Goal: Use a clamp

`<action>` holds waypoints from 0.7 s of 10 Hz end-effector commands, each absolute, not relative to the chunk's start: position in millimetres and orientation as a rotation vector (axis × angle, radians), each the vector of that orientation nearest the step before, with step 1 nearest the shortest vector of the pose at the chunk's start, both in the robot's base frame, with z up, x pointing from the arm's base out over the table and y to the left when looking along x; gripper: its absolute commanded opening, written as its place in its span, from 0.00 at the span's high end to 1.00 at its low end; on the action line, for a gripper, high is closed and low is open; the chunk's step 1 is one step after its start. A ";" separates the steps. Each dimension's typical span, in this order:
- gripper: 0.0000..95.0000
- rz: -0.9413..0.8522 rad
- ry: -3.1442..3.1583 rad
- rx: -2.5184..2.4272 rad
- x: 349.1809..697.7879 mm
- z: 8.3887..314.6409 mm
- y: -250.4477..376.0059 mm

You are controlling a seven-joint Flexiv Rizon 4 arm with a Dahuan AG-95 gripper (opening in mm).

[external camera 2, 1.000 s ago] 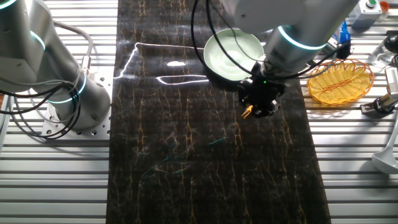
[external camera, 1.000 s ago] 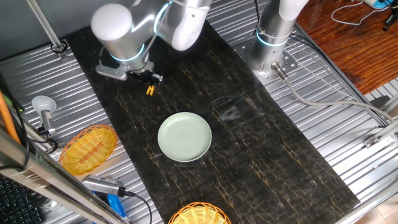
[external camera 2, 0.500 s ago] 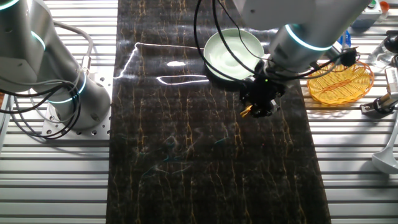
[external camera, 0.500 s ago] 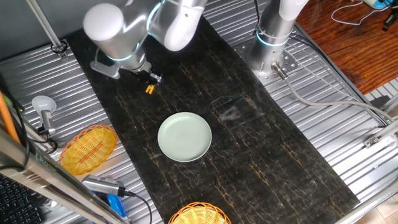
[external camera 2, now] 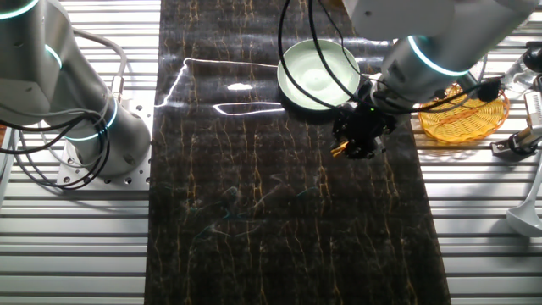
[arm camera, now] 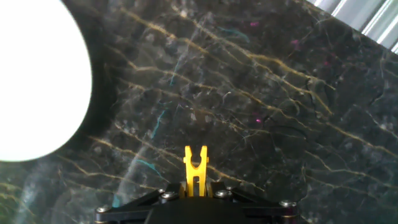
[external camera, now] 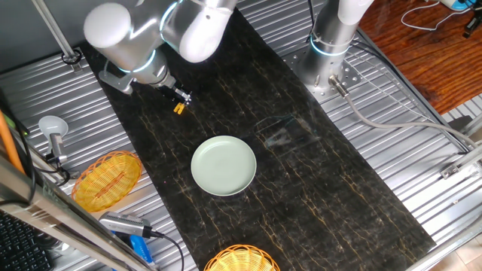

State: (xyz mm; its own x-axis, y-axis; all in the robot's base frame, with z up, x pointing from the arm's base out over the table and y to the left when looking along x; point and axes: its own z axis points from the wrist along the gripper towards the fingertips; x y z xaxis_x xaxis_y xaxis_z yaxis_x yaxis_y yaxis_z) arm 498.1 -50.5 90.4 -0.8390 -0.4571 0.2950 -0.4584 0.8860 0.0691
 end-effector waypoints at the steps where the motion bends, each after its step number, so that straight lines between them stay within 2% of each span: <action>1: 1.00 -0.039 -2.761 0.599 500.3 92.2 -48.8; 7: 1.00 -0.051 -2.769 0.569 500.4 93.7 -47.6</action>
State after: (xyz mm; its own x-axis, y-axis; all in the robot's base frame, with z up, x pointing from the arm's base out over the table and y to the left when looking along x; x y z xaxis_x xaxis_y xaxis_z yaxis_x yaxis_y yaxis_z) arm 499.9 -47.7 93.8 -0.8724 -0.3911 0.2933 -0.3805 0.9199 0.0948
